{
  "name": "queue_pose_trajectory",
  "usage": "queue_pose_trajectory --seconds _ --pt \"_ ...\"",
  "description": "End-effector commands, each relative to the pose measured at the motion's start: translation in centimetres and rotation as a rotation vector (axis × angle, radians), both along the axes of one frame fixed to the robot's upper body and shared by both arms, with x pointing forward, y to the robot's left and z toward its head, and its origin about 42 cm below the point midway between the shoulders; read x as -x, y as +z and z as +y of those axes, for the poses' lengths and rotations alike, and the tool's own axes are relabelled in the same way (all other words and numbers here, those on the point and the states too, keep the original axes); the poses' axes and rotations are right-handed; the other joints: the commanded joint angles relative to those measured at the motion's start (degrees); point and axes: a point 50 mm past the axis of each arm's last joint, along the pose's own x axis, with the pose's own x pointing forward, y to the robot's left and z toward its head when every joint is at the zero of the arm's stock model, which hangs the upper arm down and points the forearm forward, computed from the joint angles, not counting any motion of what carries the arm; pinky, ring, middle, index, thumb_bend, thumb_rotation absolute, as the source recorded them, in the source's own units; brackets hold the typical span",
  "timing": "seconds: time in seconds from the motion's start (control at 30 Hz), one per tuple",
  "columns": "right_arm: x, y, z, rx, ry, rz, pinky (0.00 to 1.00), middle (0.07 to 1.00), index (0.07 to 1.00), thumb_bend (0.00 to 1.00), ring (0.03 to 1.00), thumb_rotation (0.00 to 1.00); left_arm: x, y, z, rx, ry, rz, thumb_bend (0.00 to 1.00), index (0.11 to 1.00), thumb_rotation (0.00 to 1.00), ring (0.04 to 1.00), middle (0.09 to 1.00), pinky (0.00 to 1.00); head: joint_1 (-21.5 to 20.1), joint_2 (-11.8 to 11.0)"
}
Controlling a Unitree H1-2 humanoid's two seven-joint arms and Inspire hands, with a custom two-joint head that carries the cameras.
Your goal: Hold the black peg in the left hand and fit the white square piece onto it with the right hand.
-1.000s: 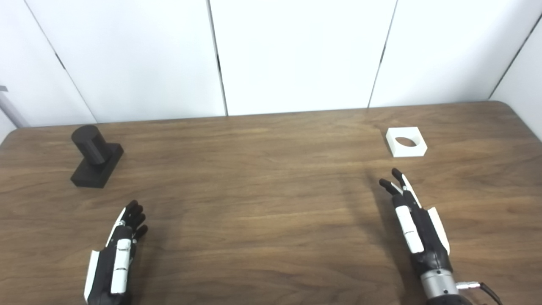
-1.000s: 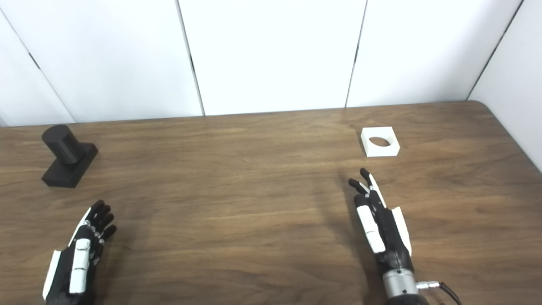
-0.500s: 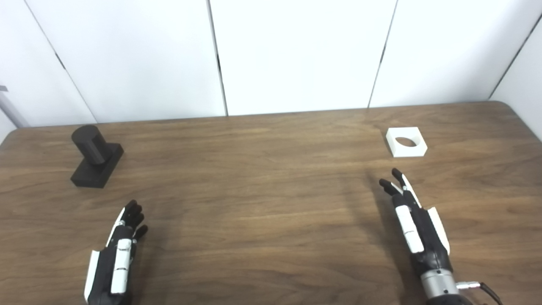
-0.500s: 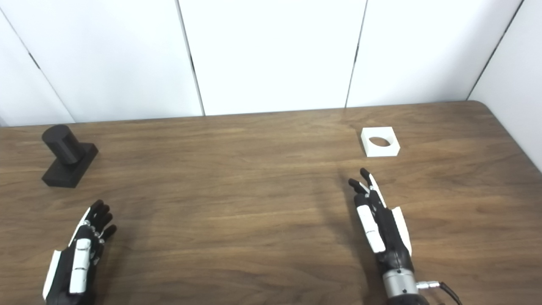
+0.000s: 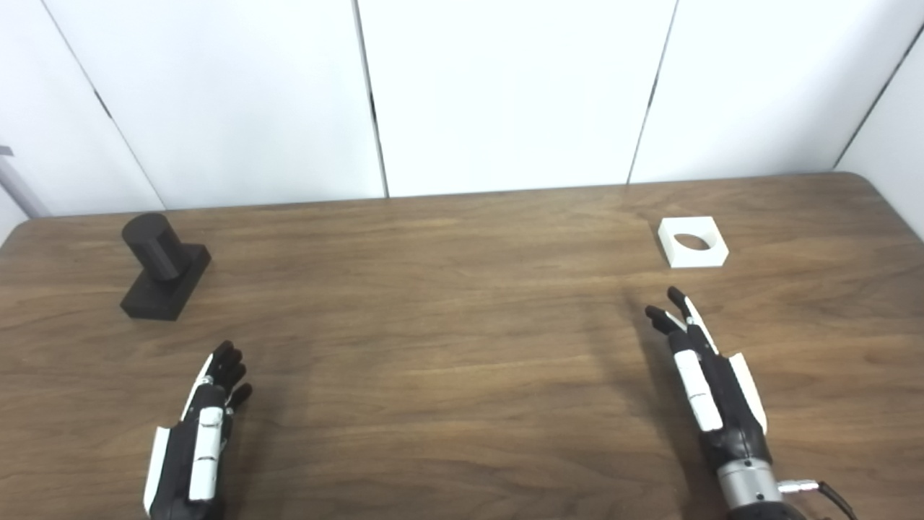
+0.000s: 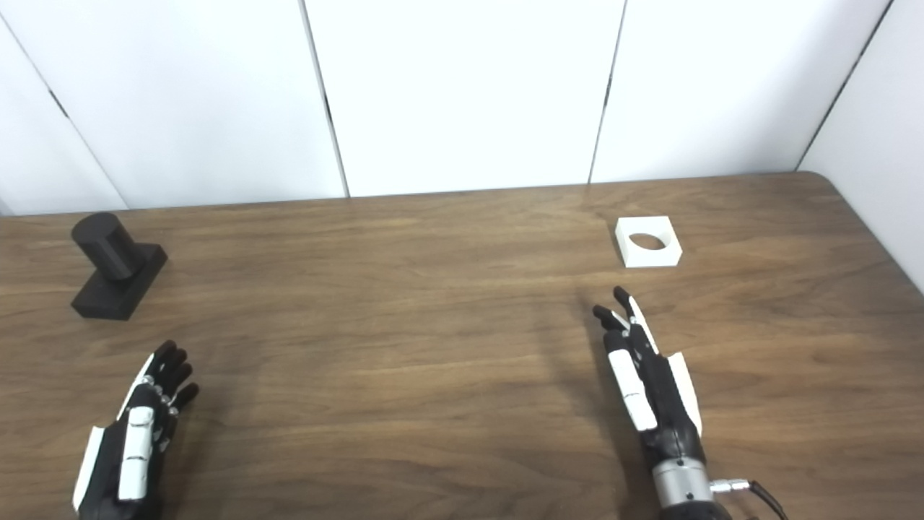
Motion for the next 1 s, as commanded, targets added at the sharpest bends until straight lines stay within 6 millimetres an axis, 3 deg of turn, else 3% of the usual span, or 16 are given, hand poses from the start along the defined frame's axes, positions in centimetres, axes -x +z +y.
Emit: queue_pose_trajectory --seconds 0.0,0.27,0.47,0.73,0.97 --pt "-0.5 0.4 1.2 -0.050 -0.001 -0.025 1.00 0.876 0.959 0.47 0.917 1.00 0.1 -0.1 -0.6 0.013 0.000 0.006 0.54 0.947 0.91 0.948 0.949 0.91 0.00 0.05" --pt "-0.5 0.5 1.1 -0.036 -0.004 -0.023 1.00 0.872 0.957 0.47 0.919 1.00 0.1 -0.1 -0.8 0.017 0.002 0.002 0.55 0.947 0.91 0.947 0.950 0.91 1.03 0.11" --pt "-0.3 0.5 0.3 -0.082 0.008 -0.028 1.00 0.875 0.965 0.45 0.932 1.00 0.3 -0.1 -1.8 0.023 0.012 0.008 0.54 0.928 0.89 0.929 0.935 0.89 7.62 -0.72" --pt "-0.3 0.4 -1.3 -0.081 0.036 -0.033 1.00 0.907 0.997 0.47 0.930 1.00 0.3 -0.9 -3.7 -0.003 0.012 0.001 0.58 0.897 0.87 0.900 0.909 0.83 19.04 -4.68" --pt "-0.2 0.2 -1.8 -0.101 0.034 -0.004 1.00 0.917 1.000 0.46 0.961 1.00 0.1 -1.8 -4.9 0.011 0.005 0.009 0.58 0.891 0.85 0.898 0.906 0.83 22.26 -8.42"
